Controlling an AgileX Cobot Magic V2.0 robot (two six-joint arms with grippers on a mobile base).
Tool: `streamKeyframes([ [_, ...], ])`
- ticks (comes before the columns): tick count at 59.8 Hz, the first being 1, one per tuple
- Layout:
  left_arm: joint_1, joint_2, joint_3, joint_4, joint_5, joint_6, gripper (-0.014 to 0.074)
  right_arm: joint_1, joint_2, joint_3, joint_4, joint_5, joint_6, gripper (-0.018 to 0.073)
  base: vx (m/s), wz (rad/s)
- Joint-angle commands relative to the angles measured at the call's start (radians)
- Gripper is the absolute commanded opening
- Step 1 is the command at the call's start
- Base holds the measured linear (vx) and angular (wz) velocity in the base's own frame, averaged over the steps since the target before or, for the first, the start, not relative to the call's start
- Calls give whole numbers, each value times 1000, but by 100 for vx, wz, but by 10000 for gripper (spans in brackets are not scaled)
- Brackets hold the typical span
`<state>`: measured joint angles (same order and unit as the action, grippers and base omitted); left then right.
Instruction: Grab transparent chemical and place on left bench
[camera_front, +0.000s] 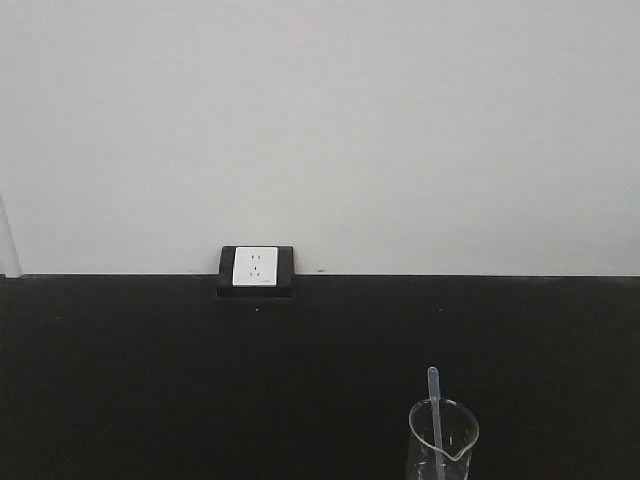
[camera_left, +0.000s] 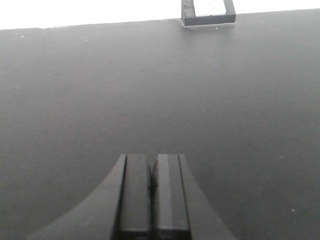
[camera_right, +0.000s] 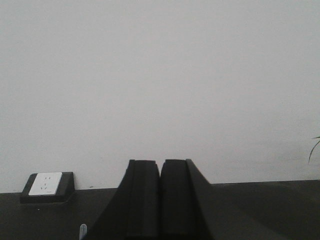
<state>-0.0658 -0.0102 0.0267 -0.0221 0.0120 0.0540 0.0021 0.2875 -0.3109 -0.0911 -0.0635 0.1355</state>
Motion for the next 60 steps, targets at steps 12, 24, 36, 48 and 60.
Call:
streamKeyframes([
  [12,-2,-19,16,-1,-78,-8,-3,-5,405,-235,-9,-48,-3,-6,0,0],
  [24,-2,-19,16,-1,-78,-8,-3,-5,546,-249,-10,-109,-3,48,0,0],
  [36,-2,-19,16,-1,-78,-8,-3,-5,619,-249,-13,-145,-3,288,0,0],
  [48,-2,-19,16,-1,-78,-8,-3,-5,683,-248,-13,-257,-3,631,0,0],
  [60,-2,-19,16,-1,-78,-8,-3,-4,722,-248,-22,-401,142,729,0,0],
])
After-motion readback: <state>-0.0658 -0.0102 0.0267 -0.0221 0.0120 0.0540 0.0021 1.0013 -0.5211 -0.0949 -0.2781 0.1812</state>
